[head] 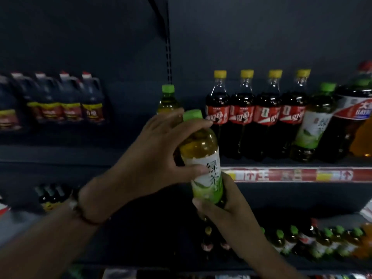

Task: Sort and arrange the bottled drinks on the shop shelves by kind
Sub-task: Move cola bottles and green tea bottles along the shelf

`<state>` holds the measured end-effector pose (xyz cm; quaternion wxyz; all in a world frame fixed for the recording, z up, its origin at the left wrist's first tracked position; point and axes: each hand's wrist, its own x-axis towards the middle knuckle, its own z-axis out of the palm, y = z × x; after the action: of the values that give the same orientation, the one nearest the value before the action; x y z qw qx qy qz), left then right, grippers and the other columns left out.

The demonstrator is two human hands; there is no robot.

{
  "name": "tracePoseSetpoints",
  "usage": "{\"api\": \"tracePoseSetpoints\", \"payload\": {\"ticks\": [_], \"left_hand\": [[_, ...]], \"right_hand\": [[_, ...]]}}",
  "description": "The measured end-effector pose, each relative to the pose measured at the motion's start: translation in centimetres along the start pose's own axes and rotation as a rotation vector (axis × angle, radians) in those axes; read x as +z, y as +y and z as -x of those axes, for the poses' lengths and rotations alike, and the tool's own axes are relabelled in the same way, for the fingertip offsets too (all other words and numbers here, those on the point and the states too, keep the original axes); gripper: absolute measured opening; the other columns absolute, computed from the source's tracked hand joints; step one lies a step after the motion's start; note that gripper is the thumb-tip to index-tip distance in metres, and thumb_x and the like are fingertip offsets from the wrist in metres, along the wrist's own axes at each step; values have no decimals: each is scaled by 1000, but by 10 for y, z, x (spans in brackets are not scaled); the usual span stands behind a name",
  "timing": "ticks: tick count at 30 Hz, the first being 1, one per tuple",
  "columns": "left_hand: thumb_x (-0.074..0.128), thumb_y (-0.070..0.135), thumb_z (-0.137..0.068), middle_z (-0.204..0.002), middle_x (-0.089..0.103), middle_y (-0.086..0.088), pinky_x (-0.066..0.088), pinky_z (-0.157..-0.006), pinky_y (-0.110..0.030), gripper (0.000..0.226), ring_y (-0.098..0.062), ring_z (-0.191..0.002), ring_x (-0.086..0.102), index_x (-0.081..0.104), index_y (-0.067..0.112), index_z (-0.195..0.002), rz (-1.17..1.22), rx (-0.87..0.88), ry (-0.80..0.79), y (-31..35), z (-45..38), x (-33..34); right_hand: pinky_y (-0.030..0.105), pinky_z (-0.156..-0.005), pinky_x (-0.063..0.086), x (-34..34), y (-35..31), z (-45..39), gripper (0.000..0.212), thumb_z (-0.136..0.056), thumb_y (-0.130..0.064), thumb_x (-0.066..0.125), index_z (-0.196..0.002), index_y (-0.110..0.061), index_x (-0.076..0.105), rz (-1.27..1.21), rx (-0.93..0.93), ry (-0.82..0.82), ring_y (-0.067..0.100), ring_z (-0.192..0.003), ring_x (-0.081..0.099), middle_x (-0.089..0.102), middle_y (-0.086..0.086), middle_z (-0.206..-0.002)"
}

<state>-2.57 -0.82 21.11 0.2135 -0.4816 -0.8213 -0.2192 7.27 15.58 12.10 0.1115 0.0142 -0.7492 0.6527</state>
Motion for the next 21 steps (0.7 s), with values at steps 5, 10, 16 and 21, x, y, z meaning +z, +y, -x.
{"api": "tracePoseSetpoints", "payload": {"ticks": [5, 10, 16, 21], "left_hand": [[61, 69, -76, -136, 57, 5, -6, -119, -54, 71, -20, -149, 10, 39, 43, -137, -193, 125, -66, -53, -64, -11], [66, 67, -74, -119, 64, 3, -7, -115, -63, 73, -28, -147, 19, 39, 40, -137, -392, 216, -66, -76, -94, 13], [61, 65, -75, -115, 68, -4, 0, -112, -70, 76, -37, -145, 27, 44, 32, -141, -526, 225, -17, -94, -103, 24], [58, 57, -77, -116, 67, -13, 8, -112, -71, 73, -40, -139, 36, 47, 25, -141, -511, 215, 53, -109, -102, 32]], "right_hand": [[25, -81, 50, 6, 2, -80, 47, -69, -48, 77, -113, -39, 61, 523, -107, 328, 10, -99, 55, 54, -17, -101], [24, -82, 46, 11, 13, -119, 53, -75, -44, 75, -121, -28, 55, 629, -45, 477, 8, -98, 52, 47, -11, -106], [21, -84, 42, 11, 22, -129, 66, -82, -35, 71, -140, -33, 39, 649, -72, 456, 4, -106, 51, 46, -12, -119], [30, -97, 49, 8, 11, -115, 68, -86, -32, 68, -142, -41, 32, 593, -116, 308, -1, -115, 50, 48, -18, -131]]}}
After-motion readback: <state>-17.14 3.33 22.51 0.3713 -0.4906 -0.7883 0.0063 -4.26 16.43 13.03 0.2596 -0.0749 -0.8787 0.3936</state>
